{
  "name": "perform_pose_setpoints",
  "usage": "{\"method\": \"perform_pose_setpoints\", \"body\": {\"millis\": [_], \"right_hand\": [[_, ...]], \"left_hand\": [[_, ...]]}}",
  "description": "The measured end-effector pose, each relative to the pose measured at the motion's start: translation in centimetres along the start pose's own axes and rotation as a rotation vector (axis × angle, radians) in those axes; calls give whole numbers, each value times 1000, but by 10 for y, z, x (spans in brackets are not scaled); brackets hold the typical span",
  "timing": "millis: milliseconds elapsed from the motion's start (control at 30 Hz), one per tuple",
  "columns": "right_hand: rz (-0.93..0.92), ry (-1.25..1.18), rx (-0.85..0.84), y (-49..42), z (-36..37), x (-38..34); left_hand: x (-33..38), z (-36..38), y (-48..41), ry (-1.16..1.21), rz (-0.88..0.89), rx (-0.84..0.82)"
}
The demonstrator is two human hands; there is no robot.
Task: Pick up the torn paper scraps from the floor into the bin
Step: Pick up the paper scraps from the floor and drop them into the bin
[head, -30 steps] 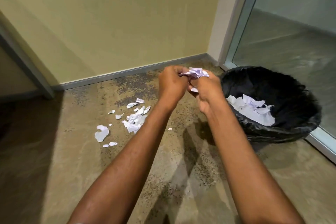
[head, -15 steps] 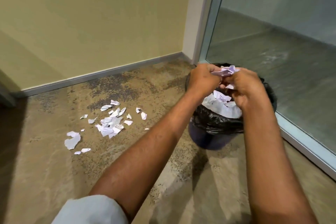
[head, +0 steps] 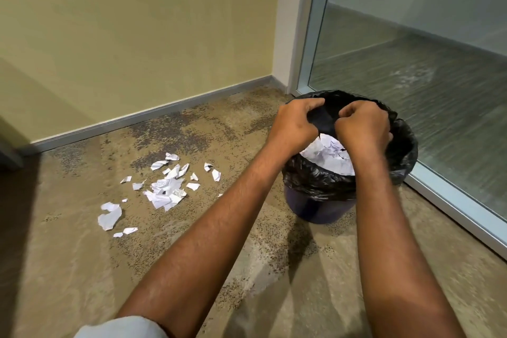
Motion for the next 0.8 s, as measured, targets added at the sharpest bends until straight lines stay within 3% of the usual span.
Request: {"method": "perform_pose_setpoints", "body": {"millis": [167, 400, 567, 800], "right_hand": [[-134, -141, 81, 8, 0, -27], [-323, -483, -97, 60, 38, -91], [-347, -471, -390, 107, 120, -99], [-391, -118, -687, 169, 255, -26]], "left_hand": [[-20, -31, -6, 211, -64, 145], [-93, -96, 2, 371, -265, 368], [-179, -124, 32, 232, -439, 408], [-308, -179, 103, -193, -641, 397]]}}
Point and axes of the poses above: each hand's wrist, its own y-axis away from the middle knuckle, its own z-axis out of the palm, x = y × z, the point moved 3 cm from there along -y, towards the middle knuckle, and after that the axes turned 11 degrees about x, right-handed, at the moved point
